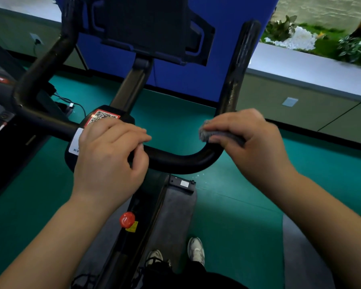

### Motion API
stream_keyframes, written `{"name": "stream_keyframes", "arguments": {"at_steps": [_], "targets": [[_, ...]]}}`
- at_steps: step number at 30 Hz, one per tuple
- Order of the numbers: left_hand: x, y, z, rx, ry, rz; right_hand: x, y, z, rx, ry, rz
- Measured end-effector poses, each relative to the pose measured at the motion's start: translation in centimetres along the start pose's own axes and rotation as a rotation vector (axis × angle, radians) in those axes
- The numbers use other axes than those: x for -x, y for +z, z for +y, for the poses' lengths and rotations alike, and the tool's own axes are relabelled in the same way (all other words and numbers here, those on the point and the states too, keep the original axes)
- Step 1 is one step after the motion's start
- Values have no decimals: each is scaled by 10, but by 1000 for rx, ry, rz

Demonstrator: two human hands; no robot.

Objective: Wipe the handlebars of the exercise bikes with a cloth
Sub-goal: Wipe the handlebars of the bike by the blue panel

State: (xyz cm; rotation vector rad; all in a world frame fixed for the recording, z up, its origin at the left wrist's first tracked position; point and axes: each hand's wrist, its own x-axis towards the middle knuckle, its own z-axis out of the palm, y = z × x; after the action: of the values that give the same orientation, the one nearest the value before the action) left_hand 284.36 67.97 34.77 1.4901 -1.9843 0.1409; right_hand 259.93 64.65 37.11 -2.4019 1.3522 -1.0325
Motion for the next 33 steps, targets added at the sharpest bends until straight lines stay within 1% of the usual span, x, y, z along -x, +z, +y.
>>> {"name": "stream_keyframes", "arguments": {"at_steps": [2,4,7,9,10,11,14,15,17,22,24,26,27,29,30,33], "targets": [[-1,0,0,-7,-2,-1,-17,-1,7,78,4,-9],[-1,0,0,-15,-5,3,-35,-7,8,124,27,-85],[0,0,0,-23,-4,7,-40,-11,-5,189,-31,-314],[0,0,0,-29,-6,14,-37,-3,-17,253,-15,-468],[0,0,0,-30,-7,18,-34,4,-21,295,4,-515],[0,1,0,-27,-4,21,-31,11,-24,328,23,-530],[-1,1,-2,-8,10,36,-30,12,-30,357,142,-462],[0,1,-2,-3,15,38,-30,10,-32,397,156,-466],[-1,2,-2,7,20,41,-32,11,-41,492,156,-520],[-1,2,-2,26,-8,32,-51,36,-61,433,313,-663],[-2,0,-2,42,-24,13,-50,34,-59,338,348,-637],[-3,-1,-1,44,-42,-11,-37,22,-54,255,293,-547],[-4,-1,0,45,-50,-24,-29,15,-49,220,236,-471],[-6,-1,5,58,-52,-51,-19,2,-38,175,171,-258],[-8,-1,9,67,-43,-68,-16,-2,-29,163,160,-171],[-13,4,21,117,-8,-136,-14,1,-7,162,206,1]]}}
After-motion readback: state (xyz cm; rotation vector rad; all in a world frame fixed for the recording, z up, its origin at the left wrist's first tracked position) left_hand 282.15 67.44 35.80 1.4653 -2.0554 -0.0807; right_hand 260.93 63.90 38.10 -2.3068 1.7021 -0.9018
